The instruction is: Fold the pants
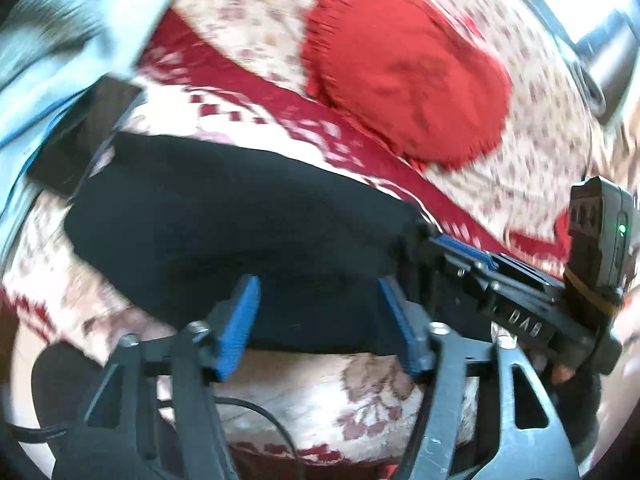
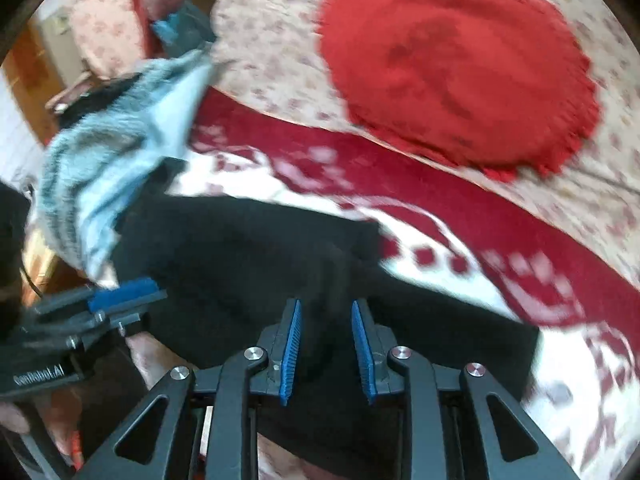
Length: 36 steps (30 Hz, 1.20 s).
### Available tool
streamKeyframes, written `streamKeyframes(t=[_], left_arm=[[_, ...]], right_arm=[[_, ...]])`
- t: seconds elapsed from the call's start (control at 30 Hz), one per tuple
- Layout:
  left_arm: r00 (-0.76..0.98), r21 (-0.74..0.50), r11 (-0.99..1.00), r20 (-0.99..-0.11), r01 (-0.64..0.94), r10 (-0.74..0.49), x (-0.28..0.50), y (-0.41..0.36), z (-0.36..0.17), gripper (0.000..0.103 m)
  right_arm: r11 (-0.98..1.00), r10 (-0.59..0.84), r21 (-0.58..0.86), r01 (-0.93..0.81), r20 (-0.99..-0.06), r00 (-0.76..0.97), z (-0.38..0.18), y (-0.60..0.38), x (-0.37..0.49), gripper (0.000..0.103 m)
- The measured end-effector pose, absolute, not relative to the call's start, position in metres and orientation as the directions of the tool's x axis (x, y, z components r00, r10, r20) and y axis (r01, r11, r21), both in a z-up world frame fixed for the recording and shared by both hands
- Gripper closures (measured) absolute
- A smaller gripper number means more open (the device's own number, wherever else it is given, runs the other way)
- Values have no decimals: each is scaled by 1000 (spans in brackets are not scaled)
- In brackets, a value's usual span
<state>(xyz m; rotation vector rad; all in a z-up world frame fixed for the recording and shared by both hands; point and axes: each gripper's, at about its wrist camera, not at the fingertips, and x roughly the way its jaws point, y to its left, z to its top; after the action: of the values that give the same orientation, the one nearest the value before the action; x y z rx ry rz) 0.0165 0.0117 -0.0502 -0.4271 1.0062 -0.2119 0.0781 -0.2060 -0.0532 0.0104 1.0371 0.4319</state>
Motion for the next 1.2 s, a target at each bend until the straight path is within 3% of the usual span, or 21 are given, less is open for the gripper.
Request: streamKeyframes(t=[0.1,0.37,0.93,1.2], left_arm=[[538,-452,887,-774,-97,-335,9,40,-55,36],[543,-468,854,-789,-227,-288,3,82,-69,36],[523,-519,790,-795,-327,-306,10,109,-92,36],[531,-533,775,-789,-341,-308,19,109,-100,34]], right_arm=[[876,427,262,-404,-812,398,-55,-178,96,72],[812,448,244,-530,-843,297,-76,-102,129,69],[663,419,128,-738,-880,224,-93,2,171,67],[575,446,188,-796,-888,113,-113,29,181,59]])
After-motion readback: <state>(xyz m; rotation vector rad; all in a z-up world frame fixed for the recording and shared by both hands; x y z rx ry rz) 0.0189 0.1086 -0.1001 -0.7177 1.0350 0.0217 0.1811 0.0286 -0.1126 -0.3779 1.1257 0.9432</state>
